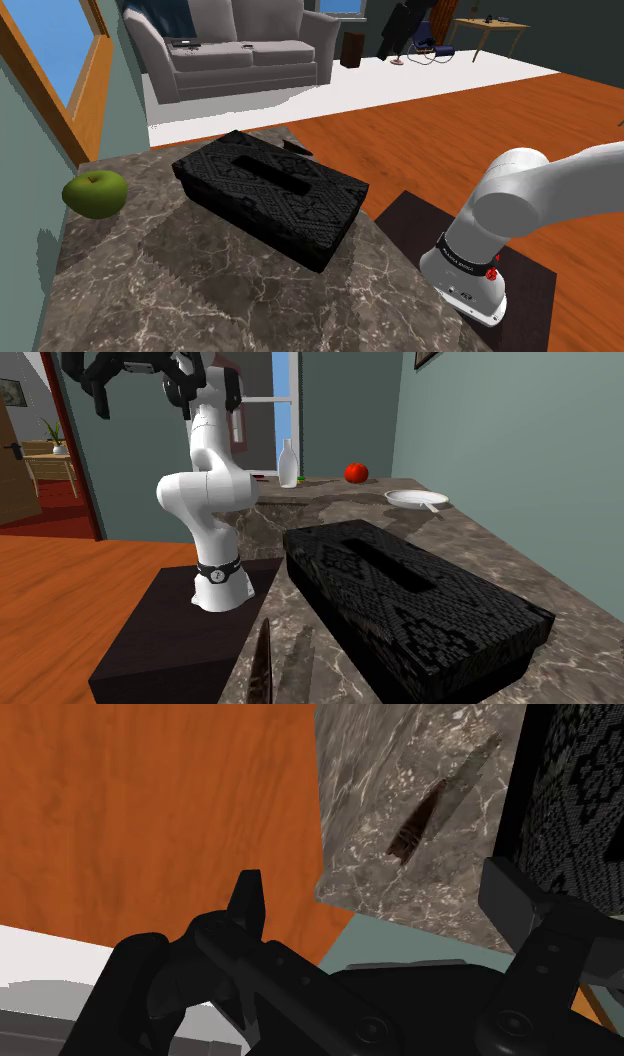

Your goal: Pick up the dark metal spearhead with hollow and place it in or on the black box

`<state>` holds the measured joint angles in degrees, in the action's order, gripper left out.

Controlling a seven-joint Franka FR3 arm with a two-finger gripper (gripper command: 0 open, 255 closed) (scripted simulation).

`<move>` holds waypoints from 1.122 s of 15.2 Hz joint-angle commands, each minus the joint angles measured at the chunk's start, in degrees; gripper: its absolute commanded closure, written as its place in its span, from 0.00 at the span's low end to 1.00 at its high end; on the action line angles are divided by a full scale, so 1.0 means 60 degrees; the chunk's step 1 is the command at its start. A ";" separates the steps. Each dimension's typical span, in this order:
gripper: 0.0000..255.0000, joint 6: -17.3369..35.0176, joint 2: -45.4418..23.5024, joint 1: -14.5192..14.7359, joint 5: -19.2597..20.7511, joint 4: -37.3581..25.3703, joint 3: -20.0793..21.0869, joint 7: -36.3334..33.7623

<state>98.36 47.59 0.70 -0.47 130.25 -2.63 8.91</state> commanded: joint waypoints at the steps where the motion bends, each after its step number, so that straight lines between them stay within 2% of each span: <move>1: 0.00 0.0000 0.0000 0.0000 0.0000 0.0000 0.0000 0.0000; 9: 0.00 0.1644 -0.1769 0.0016 -0.0555 0.0644 0.0708 -0.1348; 17: 0.00 0.3221 -0.4098 0.0081 -0.1024 0.0610 0.1322 -0.2595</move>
<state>116.29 25.18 1.08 -6.23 134.15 4.75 -5.56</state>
